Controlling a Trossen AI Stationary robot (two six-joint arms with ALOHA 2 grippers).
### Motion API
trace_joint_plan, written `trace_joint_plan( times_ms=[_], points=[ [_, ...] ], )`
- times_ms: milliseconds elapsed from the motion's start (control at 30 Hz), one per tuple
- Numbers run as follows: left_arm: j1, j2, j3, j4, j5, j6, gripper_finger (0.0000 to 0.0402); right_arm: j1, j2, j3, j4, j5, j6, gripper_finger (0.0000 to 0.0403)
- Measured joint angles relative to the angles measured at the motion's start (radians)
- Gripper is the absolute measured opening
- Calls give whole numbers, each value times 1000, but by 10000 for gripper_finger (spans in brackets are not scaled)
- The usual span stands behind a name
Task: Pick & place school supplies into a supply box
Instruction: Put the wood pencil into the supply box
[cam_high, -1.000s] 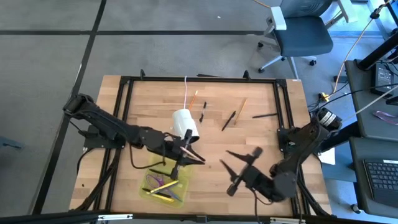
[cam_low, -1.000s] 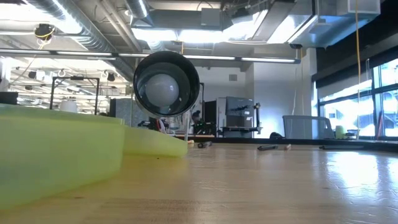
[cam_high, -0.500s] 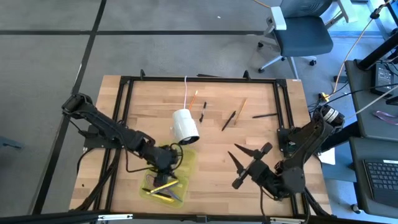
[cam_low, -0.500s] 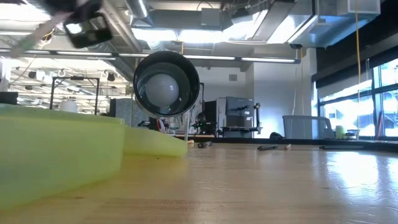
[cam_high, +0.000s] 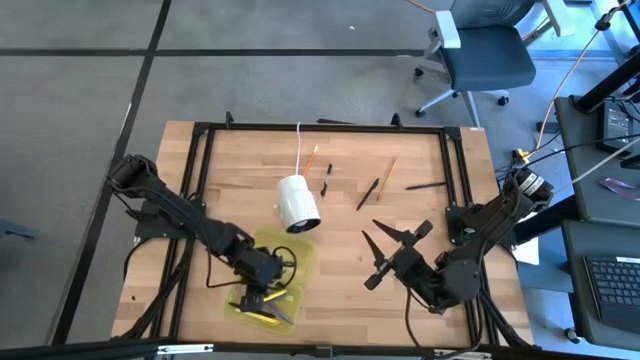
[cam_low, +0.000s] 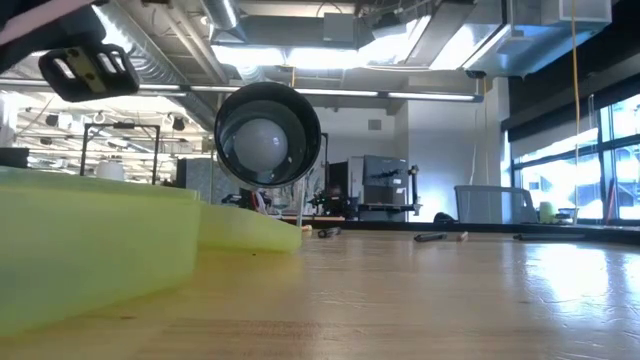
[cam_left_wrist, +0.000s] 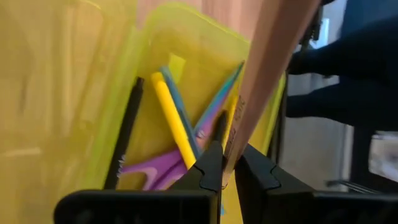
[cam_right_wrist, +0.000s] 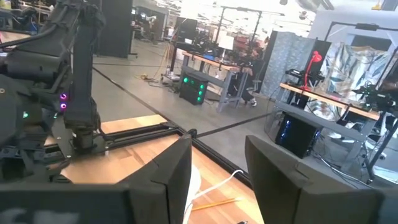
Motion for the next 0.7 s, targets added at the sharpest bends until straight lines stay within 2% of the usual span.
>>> trace_joint_plan(
  times_ms=[133,333,433,700],
  points=[
    [19,-2,0,-2,113,-33,14,0,0,0,0,0,0,154],
    [38,-1,0,-11,222,-140,15,0,0,0,1,0,1,154],
    [44,-1,0,-35,224,-171,15,0,0,0,-1,0,2,154],
    [24,0,0,-122,137,-52,15,0,0,0,-53,0,3,154]
  ],
)
